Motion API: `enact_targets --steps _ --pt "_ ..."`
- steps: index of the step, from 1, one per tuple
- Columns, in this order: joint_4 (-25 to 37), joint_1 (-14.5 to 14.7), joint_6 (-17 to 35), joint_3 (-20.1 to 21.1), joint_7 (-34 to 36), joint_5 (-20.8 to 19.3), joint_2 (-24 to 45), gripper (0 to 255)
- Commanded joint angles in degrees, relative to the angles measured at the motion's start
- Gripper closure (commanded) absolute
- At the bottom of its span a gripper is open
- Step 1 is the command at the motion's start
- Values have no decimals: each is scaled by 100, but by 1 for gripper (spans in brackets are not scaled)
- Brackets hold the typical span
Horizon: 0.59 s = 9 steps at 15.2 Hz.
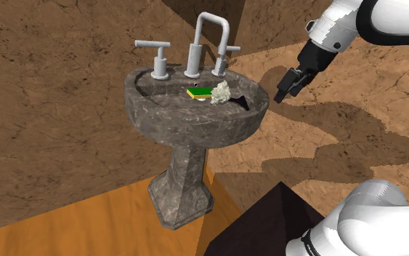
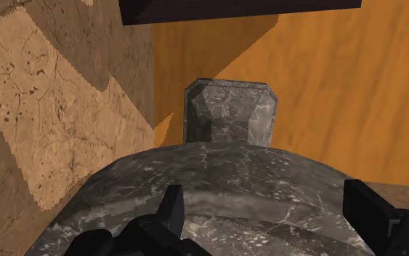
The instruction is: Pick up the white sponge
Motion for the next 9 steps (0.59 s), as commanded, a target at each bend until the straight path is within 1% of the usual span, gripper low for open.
enact_targets --steps 1,5,9 --pt "0 0 0 0 0 0 0 0" --pt "390 34 314 -415 -611 -76 816 0" --pt "924 98 534 -794 -1224 -52 1696 0"
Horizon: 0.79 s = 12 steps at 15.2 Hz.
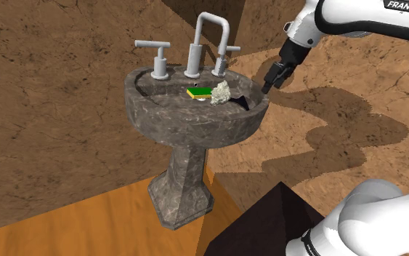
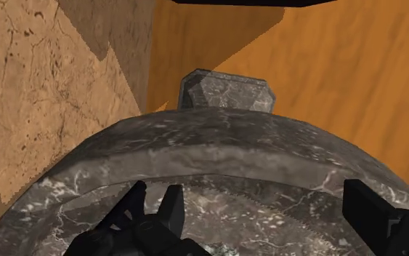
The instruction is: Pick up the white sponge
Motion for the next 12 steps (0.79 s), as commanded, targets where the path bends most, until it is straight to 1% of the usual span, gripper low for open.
enact_targets --steps 1,7,12 --pt "308 32 97 -193 -334 30 475 0" --pt "1438 111 164 -657 -1280 314 1920 0" --pt "2673 64 -26 -910 -2054 715 3233 0"
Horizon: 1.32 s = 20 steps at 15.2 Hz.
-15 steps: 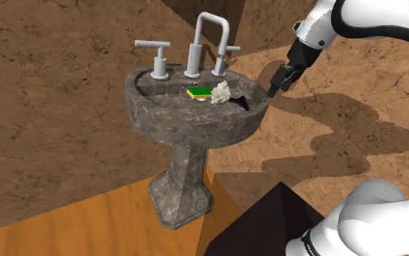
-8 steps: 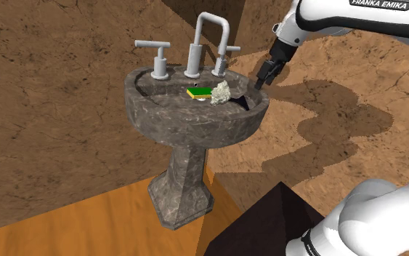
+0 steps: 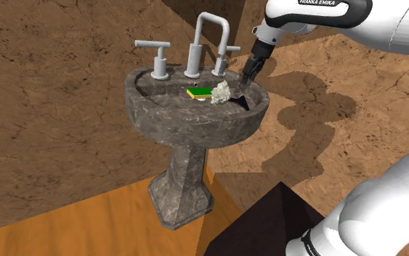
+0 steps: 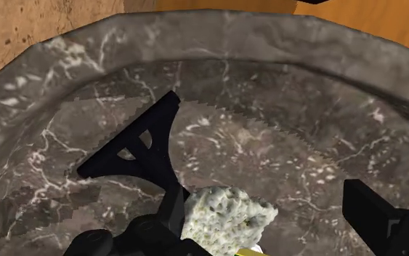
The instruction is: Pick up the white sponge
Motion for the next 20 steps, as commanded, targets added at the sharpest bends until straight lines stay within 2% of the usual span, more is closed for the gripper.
enact_targets --steps 1,5,9,16,19,20 --pt "589 -52 -116 -87 -329 188 591 0" --pt "1921 -249 -513 -128 -843 554 1768 0" --pt "3734 -573 -1169 -46 -1194 887 3140 0" --pt "2933 -493 -537 -40 -1273 855 2976 0" --pt "2876 -487 -489 -40 -1279 854 2969 0" --pt "2875 -488 -487 -40 -1281 854 2969 255"
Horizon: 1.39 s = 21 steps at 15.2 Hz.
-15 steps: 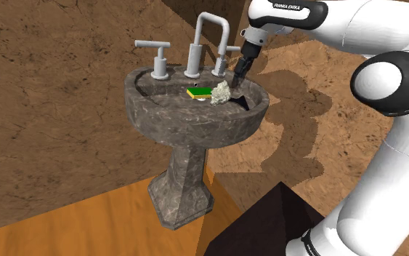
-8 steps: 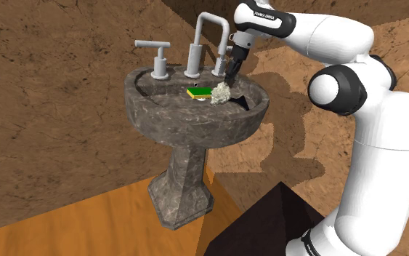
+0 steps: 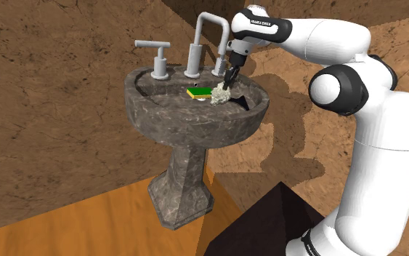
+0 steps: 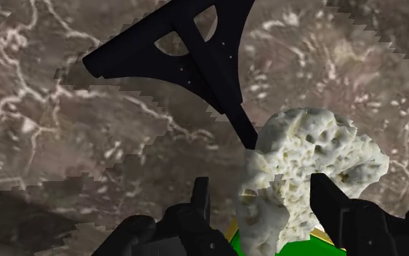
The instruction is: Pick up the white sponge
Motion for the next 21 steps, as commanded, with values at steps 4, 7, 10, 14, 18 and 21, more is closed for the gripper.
enact_targets --steps 4,7,10,14,18,21 --pt "-5 1 9 0 0 1 2 255" --pt "-6 1 9 0 0 1 2 255" --pt "90 -7 -75 1 12 1 12 255" --pt "528 -53 -428 2 58 13 94 255" --pt "1048 -116 -814 9 107 39 223 255" --pt "1518 -178 -1137 19 150 69 367 255"
